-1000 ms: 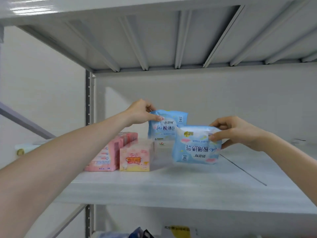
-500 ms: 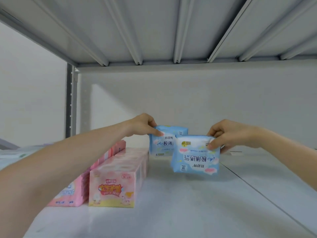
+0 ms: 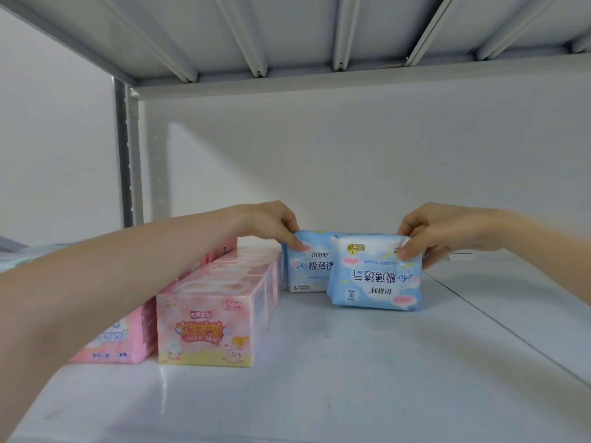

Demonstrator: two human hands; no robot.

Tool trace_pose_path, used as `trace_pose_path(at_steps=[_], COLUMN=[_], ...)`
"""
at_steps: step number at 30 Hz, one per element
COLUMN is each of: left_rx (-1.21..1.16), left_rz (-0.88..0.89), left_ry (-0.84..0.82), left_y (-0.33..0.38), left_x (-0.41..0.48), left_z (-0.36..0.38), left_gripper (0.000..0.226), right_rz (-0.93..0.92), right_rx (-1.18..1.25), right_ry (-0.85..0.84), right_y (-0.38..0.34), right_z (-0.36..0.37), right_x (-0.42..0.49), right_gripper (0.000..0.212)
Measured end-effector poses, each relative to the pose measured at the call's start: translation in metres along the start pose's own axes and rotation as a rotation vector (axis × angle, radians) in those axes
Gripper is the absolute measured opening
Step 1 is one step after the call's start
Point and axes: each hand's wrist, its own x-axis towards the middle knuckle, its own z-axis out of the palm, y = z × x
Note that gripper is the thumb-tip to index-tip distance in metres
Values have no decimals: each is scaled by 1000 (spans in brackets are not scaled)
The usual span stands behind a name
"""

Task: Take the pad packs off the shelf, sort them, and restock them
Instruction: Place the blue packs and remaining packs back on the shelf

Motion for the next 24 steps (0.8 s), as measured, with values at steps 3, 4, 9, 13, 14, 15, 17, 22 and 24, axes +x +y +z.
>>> trace_pose_path(at_steps=[3, 4, 9, 13, 14, 15, 17, 22, 24], left_rx=[22, 28, 123, 149, 148, 152, 171, 201, 204], left_rz=[-12, -20, -99, -164, -166, -165, -153, -115, -109], left_ry=[-49, -75, -285, -315, -322, -333, -364, -371, -330], left_y=[1, 2, 8, 13, 15, 16, 18, 18, 16], left_x=[-4, -6, -15, -25, -27, -29, -33, -39, -39], left_z=[-5, -8, -27, -37, -36, -35, -32, -25, -23], left_gripper=[40, 40, 58, 113, 120, 121, 116, 93, 80], right_rz=[-7, -8, -8, -6, -4, 0, 4, -6, -30], right_rx=[11, 14, 55, 106, 116, 126, 138, 168, 147], right_ry=[-10, -13, -4, 19, 24, 22, 11, 6, 0], right_y=[1, 1, -4, -12, -14, -16, -21, -29, -31], right_z=[2, 3, 11, 25, 29, 33, 41, 55, 59], right_x=[2, 2, 8, 14, 15, 16, 19, 22, 24], right_gripper=[30, 31, 36, 54, 63, 74, 88, 88, 62])
